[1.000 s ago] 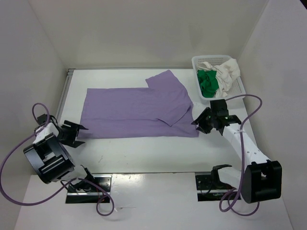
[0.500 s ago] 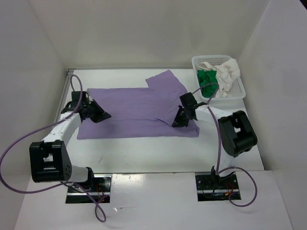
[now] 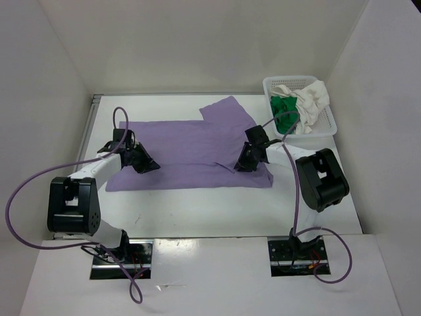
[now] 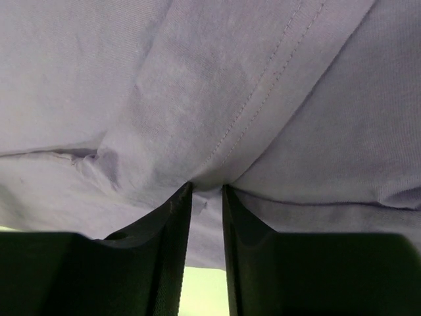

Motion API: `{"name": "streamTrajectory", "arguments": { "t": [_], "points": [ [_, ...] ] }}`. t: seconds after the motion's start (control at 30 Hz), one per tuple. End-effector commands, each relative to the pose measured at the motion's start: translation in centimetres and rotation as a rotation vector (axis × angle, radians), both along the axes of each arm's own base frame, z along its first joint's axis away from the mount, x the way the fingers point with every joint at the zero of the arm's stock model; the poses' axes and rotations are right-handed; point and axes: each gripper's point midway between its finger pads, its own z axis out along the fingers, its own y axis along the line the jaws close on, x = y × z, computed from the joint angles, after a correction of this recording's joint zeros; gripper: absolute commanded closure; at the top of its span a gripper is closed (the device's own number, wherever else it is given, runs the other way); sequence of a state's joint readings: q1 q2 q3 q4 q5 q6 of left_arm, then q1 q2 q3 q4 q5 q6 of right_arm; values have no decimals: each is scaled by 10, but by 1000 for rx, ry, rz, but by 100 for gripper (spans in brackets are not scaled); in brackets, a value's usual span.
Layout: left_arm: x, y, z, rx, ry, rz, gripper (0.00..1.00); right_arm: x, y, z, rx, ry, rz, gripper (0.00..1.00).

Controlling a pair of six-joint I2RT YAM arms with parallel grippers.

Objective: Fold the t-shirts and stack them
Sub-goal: Fold the flattened tshirt in 1/3 of the way

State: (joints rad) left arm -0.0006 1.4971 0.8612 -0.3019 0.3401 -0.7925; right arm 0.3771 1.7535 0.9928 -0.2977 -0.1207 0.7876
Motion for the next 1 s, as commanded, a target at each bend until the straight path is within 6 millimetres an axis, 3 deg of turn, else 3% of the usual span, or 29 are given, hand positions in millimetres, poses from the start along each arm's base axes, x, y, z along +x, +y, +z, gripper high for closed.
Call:
{"name": "streamTrajectory", "arguments": {
  "t": [0.0,0.13,0.37,0.47,0.5,0.57,0.6,0.63,0.67,0.73,0.77,0.83,0.9,0.93,0.97],
  "points": [
    [-2,3,-14,16,16,11,89,18,7,7,15,-59,3,71],
    [-7,9,-26,47,54,29,89,29,13,25,42,-93,0,72],
    [-14,13,-31,52,81,32,89,63,40,15,109,-56,7,72],
    [-10,14,-24,41,61,35,89,94,57,38,157,-100,16,72],
    [-12,12,-24,33,70,31,89,113,72,59,185,-147,33,72],
    [-8,13,-15,33,42,31,89,130,81,80,189,-192,35,71],
    [-10,13,-16,33,51,31,89,140,90,102,192,-235,49,68],
    [-9,13,-13,33,41,31,89,144,90,105,181,-242,50,65],
    [-11,12,-10,33,39,31,89,145,93,109,160,-257,55,57],
    [-10,13,-3,33,15,32,88,138,93,119,156,-282,65,54],
    [-9,14,-1,41,6,37,87,127,90,107,160,-262,73,54],
    [-10,15,1,49,3,42,87,100,78,102,151,-242,73,54],
    [-7,15,5,49,-8,42,87,87,62,97,107,-248,40,63],
    [-7,13,8,49,-17,33,86,80,56,107,109,-277,32,69],
    [-7,13,8,49,-18,33,86,61,48,84,85,-221,33,82]
  ]
}}
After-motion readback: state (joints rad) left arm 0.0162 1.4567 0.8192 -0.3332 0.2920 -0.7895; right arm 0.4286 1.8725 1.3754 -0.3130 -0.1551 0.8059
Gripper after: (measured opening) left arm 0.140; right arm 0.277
